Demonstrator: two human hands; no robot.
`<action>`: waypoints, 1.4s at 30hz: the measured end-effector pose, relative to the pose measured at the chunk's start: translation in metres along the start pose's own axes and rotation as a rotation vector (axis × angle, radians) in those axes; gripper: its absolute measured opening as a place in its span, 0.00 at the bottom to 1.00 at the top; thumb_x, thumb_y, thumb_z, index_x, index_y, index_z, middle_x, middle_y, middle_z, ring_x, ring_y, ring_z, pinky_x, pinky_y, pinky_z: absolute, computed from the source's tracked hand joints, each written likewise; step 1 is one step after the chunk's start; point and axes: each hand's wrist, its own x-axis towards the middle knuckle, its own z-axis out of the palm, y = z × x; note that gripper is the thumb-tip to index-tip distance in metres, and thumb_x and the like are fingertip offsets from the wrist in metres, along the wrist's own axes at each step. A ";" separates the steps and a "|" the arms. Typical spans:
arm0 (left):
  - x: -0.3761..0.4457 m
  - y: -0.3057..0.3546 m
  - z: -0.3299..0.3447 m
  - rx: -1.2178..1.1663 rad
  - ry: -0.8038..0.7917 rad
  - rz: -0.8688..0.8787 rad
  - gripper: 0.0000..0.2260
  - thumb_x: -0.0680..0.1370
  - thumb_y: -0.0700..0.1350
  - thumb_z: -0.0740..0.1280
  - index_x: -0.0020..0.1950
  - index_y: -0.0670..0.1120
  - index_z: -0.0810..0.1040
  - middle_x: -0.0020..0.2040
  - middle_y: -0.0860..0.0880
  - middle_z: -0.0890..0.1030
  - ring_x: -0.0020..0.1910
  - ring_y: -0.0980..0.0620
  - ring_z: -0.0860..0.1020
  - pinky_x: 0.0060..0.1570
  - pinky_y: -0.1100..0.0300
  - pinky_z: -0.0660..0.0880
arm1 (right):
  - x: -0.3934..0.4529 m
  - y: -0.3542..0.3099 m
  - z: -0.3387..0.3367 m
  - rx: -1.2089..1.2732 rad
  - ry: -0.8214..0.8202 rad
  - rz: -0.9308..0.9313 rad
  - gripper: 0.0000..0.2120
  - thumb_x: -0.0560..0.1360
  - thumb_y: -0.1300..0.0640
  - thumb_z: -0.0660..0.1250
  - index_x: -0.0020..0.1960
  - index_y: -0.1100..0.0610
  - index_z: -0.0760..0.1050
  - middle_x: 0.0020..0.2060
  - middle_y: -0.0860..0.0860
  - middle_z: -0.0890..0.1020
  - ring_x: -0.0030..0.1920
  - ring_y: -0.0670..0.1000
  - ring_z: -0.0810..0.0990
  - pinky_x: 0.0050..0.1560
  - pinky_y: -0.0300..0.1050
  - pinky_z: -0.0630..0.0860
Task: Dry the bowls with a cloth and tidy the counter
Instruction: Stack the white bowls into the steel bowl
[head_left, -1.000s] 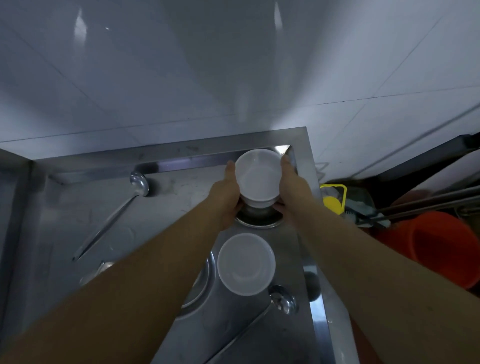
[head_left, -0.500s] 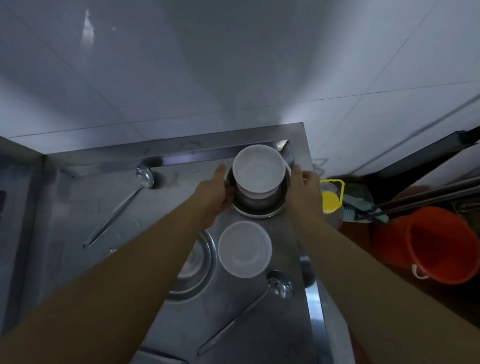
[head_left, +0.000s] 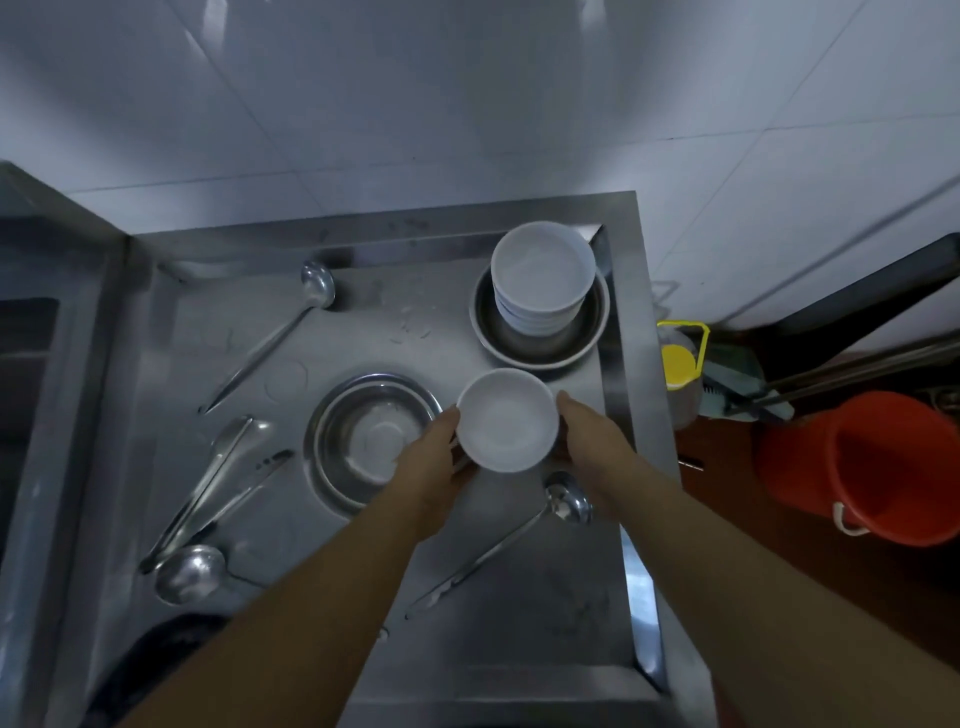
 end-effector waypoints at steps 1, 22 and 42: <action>-0.001 -0.003 0.001 -0.037 0.004 0.000 0.11 0.85 0.53 0.66 0.62 0.49 0.81 0.57 0.48 0.88 0.58 0.49 0.84 0.51 0.55 0.83 | 0.001 0.003 0.001 0.035 -0.008 0.030 0.17 0.84 0.41 0.62 0.55 0.53 0.82 0.56 0.59 0.86 0.60 0.63 0.84 0.67 0.65 0.78; -0.080 0.115 0.059 0.080 -0.091 0.291 0.14 0.83 0.58 0.68 0.58 0.50 0.82 0.51 0.51 0.89 0.49 0.53 0.88 0.38 0.63 0.83 | -0.074 -0.127 -0.005 -0.061 0.117 -0.328 0.37 0.69 0.24 0.56 0.59 0.52 0.82 0.59 0.56 0.84 0.57 0.60 0.84 0.62 0.64 0.81; -0.027 0.167 0.129 0.182 -0.085 0.208 0.25 0.84 0.62 0.64 0.73 0.47 0.75 0.64 0.49 0.82 0.56 0.53 0.81 0.45 0.60 0.79 | -0.003 -0.185 -0.014 -0.158 0.199 -0.303 0.35 0.84 0.32 0.51 0.65 0.61 0.78 0.58 0.64 0.83 0.59 0.66 0.83 0.66 0.65 0.78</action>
